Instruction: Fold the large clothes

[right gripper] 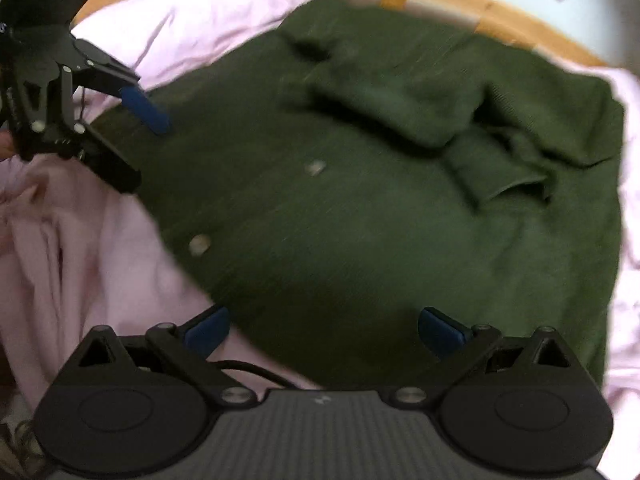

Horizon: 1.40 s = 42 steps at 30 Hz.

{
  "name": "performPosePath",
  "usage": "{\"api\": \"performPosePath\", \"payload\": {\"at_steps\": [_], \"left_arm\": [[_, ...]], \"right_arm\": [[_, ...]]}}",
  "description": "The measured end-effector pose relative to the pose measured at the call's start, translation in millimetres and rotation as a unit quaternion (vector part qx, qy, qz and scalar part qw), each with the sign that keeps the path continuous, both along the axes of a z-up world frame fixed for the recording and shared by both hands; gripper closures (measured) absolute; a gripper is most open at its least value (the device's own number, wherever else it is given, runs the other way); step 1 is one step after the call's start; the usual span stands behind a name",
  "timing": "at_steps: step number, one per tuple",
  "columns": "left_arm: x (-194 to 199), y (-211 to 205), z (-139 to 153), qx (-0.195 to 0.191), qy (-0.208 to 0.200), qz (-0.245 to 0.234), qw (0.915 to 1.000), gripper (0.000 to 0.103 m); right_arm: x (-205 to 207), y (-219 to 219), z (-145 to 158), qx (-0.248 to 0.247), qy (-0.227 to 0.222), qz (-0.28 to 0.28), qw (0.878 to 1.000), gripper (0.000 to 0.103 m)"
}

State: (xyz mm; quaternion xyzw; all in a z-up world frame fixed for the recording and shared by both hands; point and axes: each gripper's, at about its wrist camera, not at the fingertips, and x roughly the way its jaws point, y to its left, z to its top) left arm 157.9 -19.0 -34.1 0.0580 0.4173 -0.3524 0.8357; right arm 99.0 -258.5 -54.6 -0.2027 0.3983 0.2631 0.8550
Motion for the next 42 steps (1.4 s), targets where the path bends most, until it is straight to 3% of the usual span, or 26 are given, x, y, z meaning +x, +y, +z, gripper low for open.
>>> {"api": "performPosePath", "payload": {"at_steps": [3,6,10,13,15,19,26,30,33,34,36,37,38,40,42], "left_arm": [[-10,-10,-11,0.013,0.029,-0.019,0.9993,0.001],[-11,-17,-12,0.016,0.028,-0.026,0.9991,0.001],[-10,-28,-12,0.035,0.027,-0.044,0.9981,0.001],[-13,-33,-11,0.044,0.020,-0.052,0.9975,0.001],[-15,-37,-11,0.066,0.000,-0.049,0.9966,0.001],[-13,-51,-18,0.159,-0.045,-0.041,0.9854,0.004],[-5,-57,-25,0.209,-0.065,-0.040,0.9750,0.003],[1,-58,-27,0.252,-0.077,-0.043,0.9637,0.007],[-4,-56,-27,0.267,-0.095,-0.049,0.9577,0.018],[-7,-55,-27,0.273,-0.107,-0.047,0.9548,0.027],[-12,-55,-27,0.276,-0.121,-0.044,0.9525,0.052],[-13,-56,-27,0.286,-0.131,-0.036,0.9485,0.077],[-13,-57,-28,0.292,-0.137,-0.033,0.9459,0.083],[-11,-53,-21,0.270,-0.138,-0.025,0.9527,0.092],[-4,-51,-10,0.246,-0.134,-0.010,0.9599,0.095]], "right_arm": [[3,8,-4,-0.008,-0.020,0.006,1.000,0.000],[3,5,-1,0.006,-0.062,-0.029,0.998,0.001],[15,-12,14,0.076,-0.108,-0.090,0.987,0.001],[36,-33,20,0.165,-0.085,-0.135,0.973,0.001],[47,-42,19,0.196,-0.069,-0.152,0.966,0.001],[54,-47,13,0.210,-0.058,-0.161,0.963,0.001],[52,-50,12,0.219,-0.051,-0.161,0.961,0.001],[50,-50,13,0.218,-0.054,-0.158,0.961,0.000],[46,-48,15,0.208,-0.061,-0.147,0.965,0.000],[45,-47,15,0.204,-0.064,-0.141,0.967,0.000],[39,-44,18,0.192,-0.075,-0.128,0.970,0.000],[34,-43,21,0.194,-0.084,-0.113,0.971,0.000],[29,-42,25,0.204,-0.093,-0.088,0.971,0.000],[16,-40,34,0.219,-0.110,-0.033,0.969,0.000],[3,-31,39,0.204,-0.133,0.007,0.970,0.000]]}}
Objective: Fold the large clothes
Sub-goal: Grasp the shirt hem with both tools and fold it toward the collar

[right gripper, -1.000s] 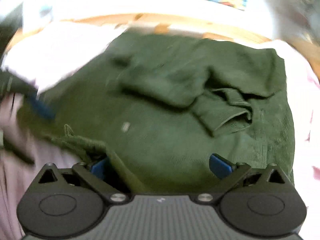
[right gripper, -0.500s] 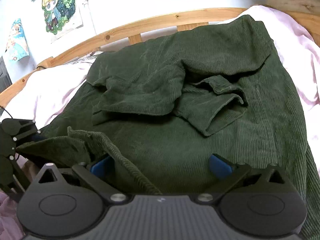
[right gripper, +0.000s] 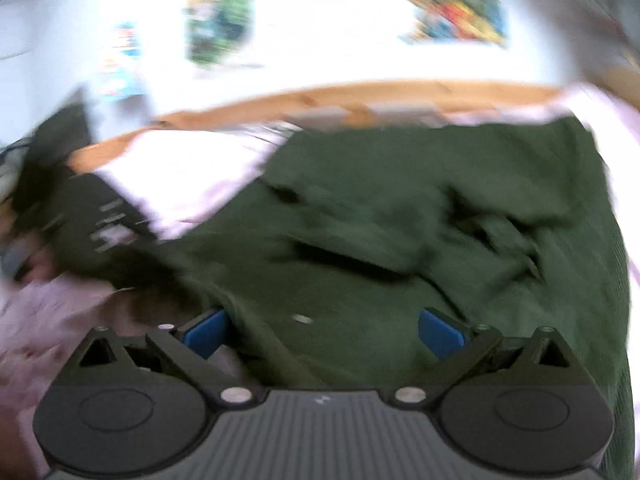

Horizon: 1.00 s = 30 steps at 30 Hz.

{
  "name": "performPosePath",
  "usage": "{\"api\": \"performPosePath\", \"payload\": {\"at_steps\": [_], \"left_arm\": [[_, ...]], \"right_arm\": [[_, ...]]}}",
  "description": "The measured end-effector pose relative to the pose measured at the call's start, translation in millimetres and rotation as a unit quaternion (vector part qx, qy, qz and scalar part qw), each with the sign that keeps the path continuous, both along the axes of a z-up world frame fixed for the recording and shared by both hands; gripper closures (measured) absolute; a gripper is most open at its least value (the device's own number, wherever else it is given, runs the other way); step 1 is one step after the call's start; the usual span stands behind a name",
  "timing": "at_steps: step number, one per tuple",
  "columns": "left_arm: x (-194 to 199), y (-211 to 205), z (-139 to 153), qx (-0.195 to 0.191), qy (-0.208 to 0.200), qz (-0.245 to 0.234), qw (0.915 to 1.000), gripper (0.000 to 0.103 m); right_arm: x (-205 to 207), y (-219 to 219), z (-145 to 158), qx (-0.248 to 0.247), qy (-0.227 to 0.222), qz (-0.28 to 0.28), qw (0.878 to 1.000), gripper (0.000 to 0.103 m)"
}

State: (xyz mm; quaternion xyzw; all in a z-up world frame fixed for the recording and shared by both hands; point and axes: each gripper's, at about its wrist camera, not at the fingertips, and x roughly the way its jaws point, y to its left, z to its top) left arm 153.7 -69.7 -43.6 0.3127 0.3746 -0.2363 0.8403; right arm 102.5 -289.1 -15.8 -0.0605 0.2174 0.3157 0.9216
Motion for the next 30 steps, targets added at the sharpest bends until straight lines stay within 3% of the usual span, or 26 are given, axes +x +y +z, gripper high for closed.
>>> {"api": "performPosePath", "payload": {"at_steps": [6,11,12,14,15,16,19,24,26,27,30], "left_arm": [[44,2,43,-0.088,0.026,0.050,0.9945,0.095],[57,-9,51,-0.090,0.018,0.048,0.9946,0.096],[58,-9,51,-0.093,0.020,0.050,0.9942,0.096],[61,-5,52,-0.103,0.027,0.055,0.9928,0.095],[59,-4,51,-0.105,0.026,0.056,0.9925,0.095],[58,-2,51,-0.106,0.025,0.056,0.9925,0.095],[47,6,43,-0.105,0.023,0.065,0.9921,0.088],[19,28,12,-0.103,0.013,0.098,0.9898,0.075],[6,34,4,-0.094,-0.003,0.101,0.9905,0.070],[0,36,2,-0.087,-0.012,0.097,0.9914,0.068],[-12,41,0,-0.067,-0.032,0.094,0.9928,0.056]], "right_arm": [[-10,23,-9,-0.058,-0.014,0.034,0.998,0.001],[-10,28,-12,-0.099,-0.024,0.006,0.995,0.001],[-6,29,-16,-0.120,-0.019,-0.009,0.993,0.005],[1,28,-27,-0.169,0.002,-0.035,0.985,0.031],[5,26,-32,-0.194,0.012,-0.048,0.980,0.059],[8,23,-38,-0.221,0.018,-0.059,0.973,0.069],[6,8,-42,-0.282,-0.003,-0.090,0.955,0.069],[-2,-31,-25,-0.264,-0.005,-0.176,0.948,0.072],[-3,-44,-20,-0.240,0.004,-0.195,0.951,0.073],[-3,-49,-19,-0.231,0.004,-0.202,0.952,0.078],[-9,-54,-2,-0.172,-0.026,-0.233,0.957,0.085]]}}
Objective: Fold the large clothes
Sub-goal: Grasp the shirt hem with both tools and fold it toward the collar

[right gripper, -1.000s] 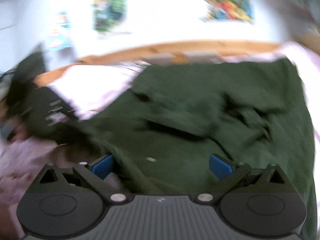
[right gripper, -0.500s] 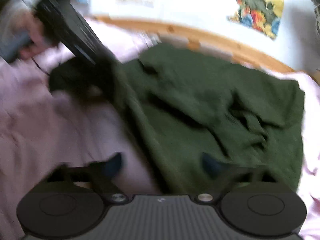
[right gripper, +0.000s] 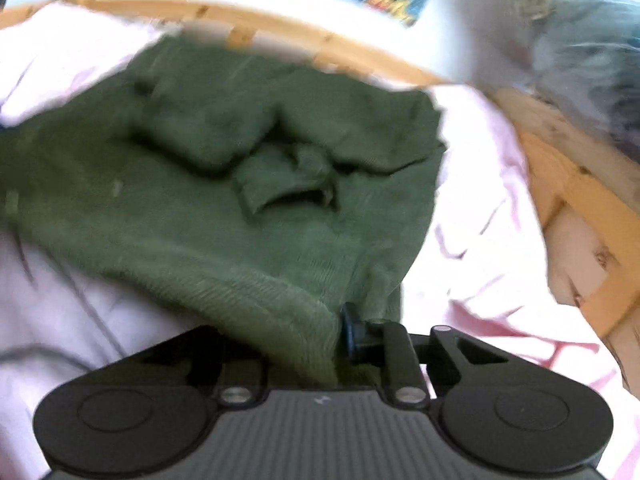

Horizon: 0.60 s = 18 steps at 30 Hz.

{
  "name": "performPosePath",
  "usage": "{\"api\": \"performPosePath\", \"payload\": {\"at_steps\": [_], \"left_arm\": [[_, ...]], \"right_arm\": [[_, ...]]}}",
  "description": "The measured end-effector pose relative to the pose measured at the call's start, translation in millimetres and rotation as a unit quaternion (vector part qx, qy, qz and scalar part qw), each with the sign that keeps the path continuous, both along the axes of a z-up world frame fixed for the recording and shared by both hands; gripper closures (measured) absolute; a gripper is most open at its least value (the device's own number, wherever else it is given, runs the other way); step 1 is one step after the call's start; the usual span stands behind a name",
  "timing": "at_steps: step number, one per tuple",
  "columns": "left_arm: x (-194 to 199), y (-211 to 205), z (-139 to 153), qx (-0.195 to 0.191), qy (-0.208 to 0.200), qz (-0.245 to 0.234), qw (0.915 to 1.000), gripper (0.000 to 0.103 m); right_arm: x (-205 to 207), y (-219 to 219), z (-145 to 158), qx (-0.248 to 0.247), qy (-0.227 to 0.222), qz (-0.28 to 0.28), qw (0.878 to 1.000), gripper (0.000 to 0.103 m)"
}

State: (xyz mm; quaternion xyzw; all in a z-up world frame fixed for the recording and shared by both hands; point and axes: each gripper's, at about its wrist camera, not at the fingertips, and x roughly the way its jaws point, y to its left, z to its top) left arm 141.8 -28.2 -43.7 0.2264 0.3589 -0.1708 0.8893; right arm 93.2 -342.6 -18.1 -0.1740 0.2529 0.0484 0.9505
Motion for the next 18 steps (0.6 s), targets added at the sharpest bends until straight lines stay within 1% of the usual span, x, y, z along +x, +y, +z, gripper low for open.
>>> {"api": "performPosePath", "payload": {"at_steps": [2,4,5,6,8,9,11,12,13,14,15,16,17,18], "left_arm": [[-5,5,-2,0.003,0.005,0.008,1.0000,0.053],[-12,11,-6,0.007,-0.003,0.015,0.9999,0.052],[-14,12,-8,0.022,-0.013,0.018,0.9995,0.052],[-18,11,-11,0.044,-0.028,0.015,0.9985,0.052],[-25,10,-16,0.090,-0.061,0.004,0.9941,0.052],[-27,10,-17,0.100,-0.069,-0.004,0.9926,0.052],[-29,7,-21,0.124,-0.079,-0.015,0.9890,0.053],[-29,5,-23,0.138,-0.083,-0.021,0.9867,0.053],[-29,4,-24,0.141,-0.083,-0.023,0.9862,0.061],[-28,3,-24,0.133,-0.077,-0.024,0.9878,0.080],[-29,3,-21,0.118,-0.071,-0.025,0.9902,0.087],[-32,3,-18,0.113,-0.080,-0.017,0.9903,0.094],[-35,2,-14,0.105,-0.092,-0.011,0.9902,0.098],[-37,4,-9,0.094,-0.102,-0.004,0.9903,0.098]], "right_arm": [[-4,-4,14,0.031,-0.033,-0.013,0.999,0.086],[-4,-8,20,0.052,-0.050,-0.026,0.997,0.086],[-2,-11,21,0.061,-0.047,-0.029,0.997,0.086],[0,-12,18,0.064,-0.041,-0.033,0.997,0.086],[4,-14,8,0.064,-0.024,-0.046,0.997,0.085],[6,-16,3,0.064,-0.017,-0.051,0.997,0.083],[4,-10,-4,0.052,-0.011,-0.053,0.997,0.083],[3,-4,-5,0.046,-0.014,-0.056,0.997,0.086],[1,0,-3,0.044,-0.021,-0.059,0.997,0.088],[-4,5,1,0.045,-0.033,-0.062,0.997,0.089],[-9,9,5,0.046,-0.045,-0.061,0.996,0.089],[-14,10,9,0.049,-0.056,-0.060,0.995,0.090],[-23,14,14,0.054,-0.067,-0.061,0.994,0.090],[-27,14,19,0.058,-0.075,-0.062,0.994,0.092]]}}
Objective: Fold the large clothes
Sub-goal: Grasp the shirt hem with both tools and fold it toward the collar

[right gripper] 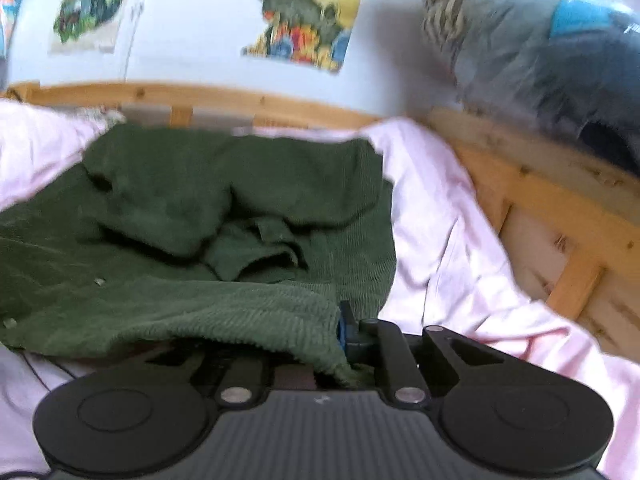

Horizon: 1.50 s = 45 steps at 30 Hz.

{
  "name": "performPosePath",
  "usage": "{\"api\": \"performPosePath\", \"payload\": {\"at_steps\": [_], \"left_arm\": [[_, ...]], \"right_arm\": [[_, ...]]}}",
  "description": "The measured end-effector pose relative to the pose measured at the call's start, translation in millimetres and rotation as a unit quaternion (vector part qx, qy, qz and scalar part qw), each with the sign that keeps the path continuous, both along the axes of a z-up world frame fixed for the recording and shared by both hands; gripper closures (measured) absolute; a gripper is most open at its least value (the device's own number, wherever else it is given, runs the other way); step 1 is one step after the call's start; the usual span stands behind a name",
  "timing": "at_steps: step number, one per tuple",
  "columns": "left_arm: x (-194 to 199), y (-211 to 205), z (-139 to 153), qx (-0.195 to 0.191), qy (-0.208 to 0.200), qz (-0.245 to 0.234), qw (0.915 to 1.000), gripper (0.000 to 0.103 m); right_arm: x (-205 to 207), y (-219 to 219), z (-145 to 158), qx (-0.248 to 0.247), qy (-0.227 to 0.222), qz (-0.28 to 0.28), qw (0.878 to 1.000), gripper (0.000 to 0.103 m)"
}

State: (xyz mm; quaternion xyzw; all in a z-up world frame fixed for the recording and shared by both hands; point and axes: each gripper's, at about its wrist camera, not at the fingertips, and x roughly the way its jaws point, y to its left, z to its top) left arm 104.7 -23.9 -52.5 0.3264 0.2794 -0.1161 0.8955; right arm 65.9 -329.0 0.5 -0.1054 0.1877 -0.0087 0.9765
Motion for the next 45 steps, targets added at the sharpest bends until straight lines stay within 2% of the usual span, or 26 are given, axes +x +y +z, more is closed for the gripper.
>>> {"api": "performPosePath", "payload": {"at_steps": [2,6,10,12,16,19,24,28,30,32,34,37,38,39,40,41,44,45], "left_arm": [[-6,7,14,-0.030,-0.017,0.009,0.9994,0.099],[-28,22,43,-0.060,-0.042,0.013,0.9972,0.099],[-63,37,68,-0.053,-0.051,-0.008,0.9973,0.099],[-75,43,79,-0.048,-0.040,-0.023,0.9978,0.099],[-74,51,101,-0.074,-0.006,-0.026,0.9969,0.098],[-39,51,118,-0.091,0.006,-0.019,0.9957,0.098],[63,50,137,-0.094,0.013,0.012,0.9955,0.097],[149,39,124,-0.088,0.032,0.032,0.9951,0.096],[188,35,110,-0.097,0.046,0.041,0.9934,0.096],[219,34,94,-0.108,0.057,0.052,0.9911,0.091],[245,37,82,-0.134,0.078,0.068,0.9855,0.090],[265,57,81,-0.210,0.113,0.077,0.9680,0.081],[267,67,83,-0.236,0.119,0.077,0.9613,0.066],[268,77,87,-0.262,0.120,0.077,0.9544,0.055],[268,90,91,-0.287,0.113,0.084,0.9477,0.032],[267,101,94,-0.308,0.101,0.097,0.9412,0.016],[259,135,104,-0.362,0.072,0.144,0.9184,0.013],[254,143,106,-0.372,0.070,0.154,0.9126,0.012]], "right_arm": [[-18,-3,10,0.015,-0.015,-0.007,1.000,0.094],[-58,-6,27,0.056,-0.033,-0.014,0.998,0.096],[-91,0,37,0.074,-0.041,-0.009,0.996,0.095],[-89,2,41,0.073,-0.040,-0.003,0.997,0.095],[-54,-1,49,0.083,-0.039,-0.005,0.996,0.095],[-10,-5,57,0.098,-0.043,-0.008,0.994,0.095],[79,-5,58,0.063,-0.036,-0.009,0.997,0.095],[149,-6,38,0.051,-0.004,-0.020,0.999,0.095],[171,-5,24,0.034,0.016,-0.021,0.999,0.095],[187,-10,11,0.037,0.038,-0.020,0.998,0.095],[194,-14,3,0.046,0.048,-0.020,0.998,0.094],[192,-14,-5,0.046,0.040,-0.020,0.998,0.094],[191,-14,-8,0.045,0.037,-0.021,0.998,0.094],[188,-13,-9,0.047,0.033,-0.023,0.998,0.094],[186,-14,-9,0.055,0.029,-0.023,0.998,0.093],[183,-16,-7,0.065,0.026,-0.021,0.997,0.093],[165,-23,3,0.100,0.017,-0.008,0.995,0.078],[156,-26,6,0.112,0.008,-0.001,0.994,0.047]]}}
